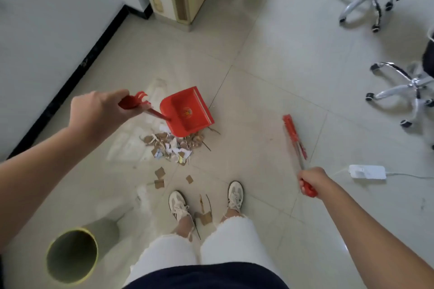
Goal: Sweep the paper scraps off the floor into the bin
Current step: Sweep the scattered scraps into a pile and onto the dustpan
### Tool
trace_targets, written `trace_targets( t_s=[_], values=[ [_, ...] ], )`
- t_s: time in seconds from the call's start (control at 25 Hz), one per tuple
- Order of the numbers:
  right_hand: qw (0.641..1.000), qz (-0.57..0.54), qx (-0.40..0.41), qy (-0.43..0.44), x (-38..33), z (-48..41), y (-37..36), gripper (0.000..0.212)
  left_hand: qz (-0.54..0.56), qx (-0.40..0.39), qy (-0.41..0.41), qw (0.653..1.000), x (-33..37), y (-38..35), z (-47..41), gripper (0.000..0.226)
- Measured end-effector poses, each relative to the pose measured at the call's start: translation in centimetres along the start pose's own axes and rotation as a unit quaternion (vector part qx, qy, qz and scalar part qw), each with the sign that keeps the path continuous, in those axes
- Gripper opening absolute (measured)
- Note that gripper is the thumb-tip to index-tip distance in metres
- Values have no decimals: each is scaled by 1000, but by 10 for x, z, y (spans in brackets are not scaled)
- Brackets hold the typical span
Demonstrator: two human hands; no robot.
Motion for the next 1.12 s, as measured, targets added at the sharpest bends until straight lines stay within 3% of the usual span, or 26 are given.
trace_targets(
  t_s=[0.24,0.44,0.68,0.76,0.84,0.96,1.12],
  values=[
    [988,-74,-126,-43,-34,-59,2,30,28,-7,131,991,40,-15,50,68],
    [966,1,-254,-38,-57,-18,-71,31,17,10,160,987,50,-3,115,60],
    [923,61,-373,-74,-89,44,-131,28,-6,33,265,964,39,25,214,58],
    [916,77,-385,-79,-102,64,-129,37,-10,39,308,950,41,33,255,58],
    [916,125,-377,-61,-106,94,-122,31,-5,53,358,932,44,37,295,60],
    [914,226,-336,25,-97,138,-113,25,2,71,438,896,50,42,362,62],
    [880,321,-329,120,-74,188,-114,23,35,72,541,837,85,39,467,57]
  ],
)
Point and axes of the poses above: each hand's wrist, its own z-axis away from the middle knuckle, its own y-axis out of the back of the hand, x = y × z, the point moved 4 cm from there along -z, towards the middle knuckle, and after that the axes turned 3 degrees about -z, right-handed, at the moved point
